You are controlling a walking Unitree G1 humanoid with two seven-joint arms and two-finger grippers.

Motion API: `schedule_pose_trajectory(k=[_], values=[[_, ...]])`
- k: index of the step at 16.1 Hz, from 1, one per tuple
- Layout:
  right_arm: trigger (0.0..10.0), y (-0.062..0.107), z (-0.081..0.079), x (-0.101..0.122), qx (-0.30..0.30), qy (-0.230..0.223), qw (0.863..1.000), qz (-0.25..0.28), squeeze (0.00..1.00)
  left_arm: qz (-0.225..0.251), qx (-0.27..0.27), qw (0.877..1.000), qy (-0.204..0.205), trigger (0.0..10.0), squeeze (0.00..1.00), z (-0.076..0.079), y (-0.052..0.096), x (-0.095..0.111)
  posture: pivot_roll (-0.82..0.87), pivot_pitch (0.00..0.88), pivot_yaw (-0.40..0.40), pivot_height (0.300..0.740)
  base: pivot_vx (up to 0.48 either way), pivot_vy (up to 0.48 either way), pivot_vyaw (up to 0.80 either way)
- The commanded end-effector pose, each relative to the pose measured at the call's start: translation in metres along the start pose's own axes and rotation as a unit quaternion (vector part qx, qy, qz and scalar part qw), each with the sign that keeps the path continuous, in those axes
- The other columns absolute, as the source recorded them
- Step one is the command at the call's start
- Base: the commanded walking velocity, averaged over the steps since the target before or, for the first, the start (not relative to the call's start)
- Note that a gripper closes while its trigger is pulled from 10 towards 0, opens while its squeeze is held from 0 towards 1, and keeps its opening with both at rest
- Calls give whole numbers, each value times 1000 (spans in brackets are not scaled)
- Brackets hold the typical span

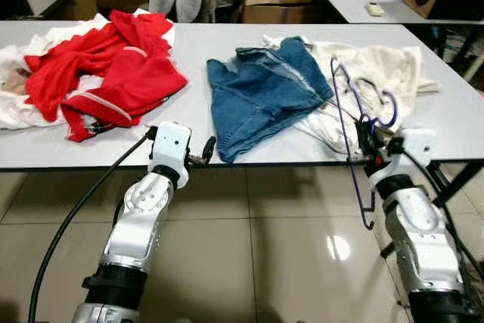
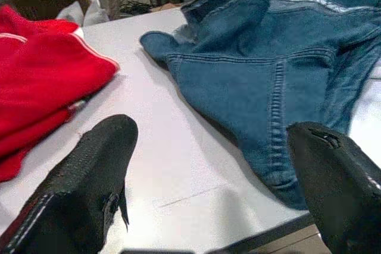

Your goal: Hang hanger

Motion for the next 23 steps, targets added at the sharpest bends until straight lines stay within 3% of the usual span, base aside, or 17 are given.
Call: schedule_pose_trajectory(k=[1, 4, 8, 23], values=[[10000, -4, 0, 8, 0, -7, 1000, 23, 0, 6, 7, 1000, 11, 10000, 0, -1, -1, -2, -146, 0, 33, 740, 0, 0, 0], [10000, -7, 5, -5, -19, -39, 999, 21, 0, 8, 21, 999, 40, 10000, 0, -4, 1, -7, -138, 0, 26, 740, 0, 0, 0], [10000, -9, 0, -11, -6, -18, 1000, 18, 0, 13, 26, 999, 33, 10000, 0, -8, 4, -8, -127, 0, 7, 740, 0, 0, 0], [10000, -23, -7, 11, 27, 7, 999, 22, 0, 38, 17, 999, 28, 10000, 0, -15, -2, 9, -120, 0, 8, 740, 0, 0, 0]])
Point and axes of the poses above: a point about 5 cm out from each wrist's last joint towards the gripper, its own y axis pointing back from the gripper into the wrist, its own x axis along the axis of the wrist's last joint, z = x × y, the point moved 6 cm from there along -y, pointing out of the wrist towards the gripper, and after that the axes turned 2 degrees about -y, right-handed, at the moved point
